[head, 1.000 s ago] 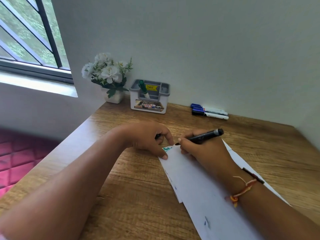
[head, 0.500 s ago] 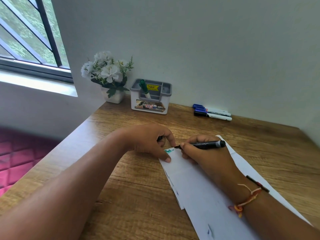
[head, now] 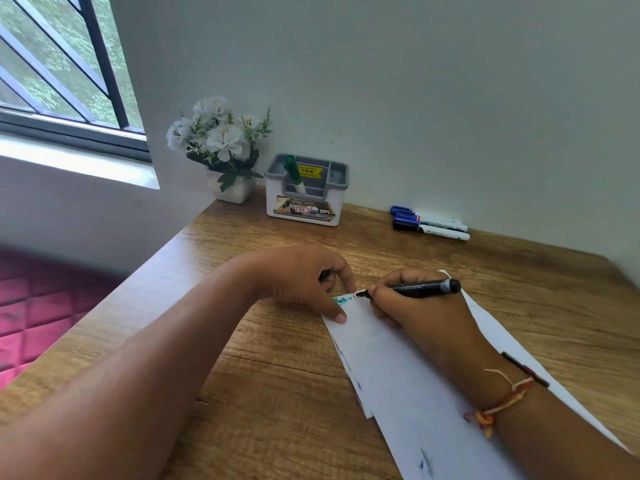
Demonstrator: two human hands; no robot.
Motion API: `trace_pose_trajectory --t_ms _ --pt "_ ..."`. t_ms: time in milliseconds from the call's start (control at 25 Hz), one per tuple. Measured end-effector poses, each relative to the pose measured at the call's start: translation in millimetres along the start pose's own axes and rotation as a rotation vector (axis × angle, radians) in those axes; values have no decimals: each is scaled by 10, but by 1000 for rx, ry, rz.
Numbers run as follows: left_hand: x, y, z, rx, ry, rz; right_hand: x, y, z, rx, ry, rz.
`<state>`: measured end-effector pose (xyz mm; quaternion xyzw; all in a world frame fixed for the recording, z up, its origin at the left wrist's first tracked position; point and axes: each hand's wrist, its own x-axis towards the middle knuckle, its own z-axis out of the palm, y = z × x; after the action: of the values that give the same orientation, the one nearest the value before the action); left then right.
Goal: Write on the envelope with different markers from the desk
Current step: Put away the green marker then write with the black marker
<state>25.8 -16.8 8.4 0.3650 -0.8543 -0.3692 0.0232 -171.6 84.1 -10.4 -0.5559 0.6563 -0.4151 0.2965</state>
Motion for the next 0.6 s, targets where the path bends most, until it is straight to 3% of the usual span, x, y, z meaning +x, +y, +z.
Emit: trace_pose_trajectory --t_ms 600 --pt "-16 13 7 8 8 -2 -16 5 -8 0 13 13"
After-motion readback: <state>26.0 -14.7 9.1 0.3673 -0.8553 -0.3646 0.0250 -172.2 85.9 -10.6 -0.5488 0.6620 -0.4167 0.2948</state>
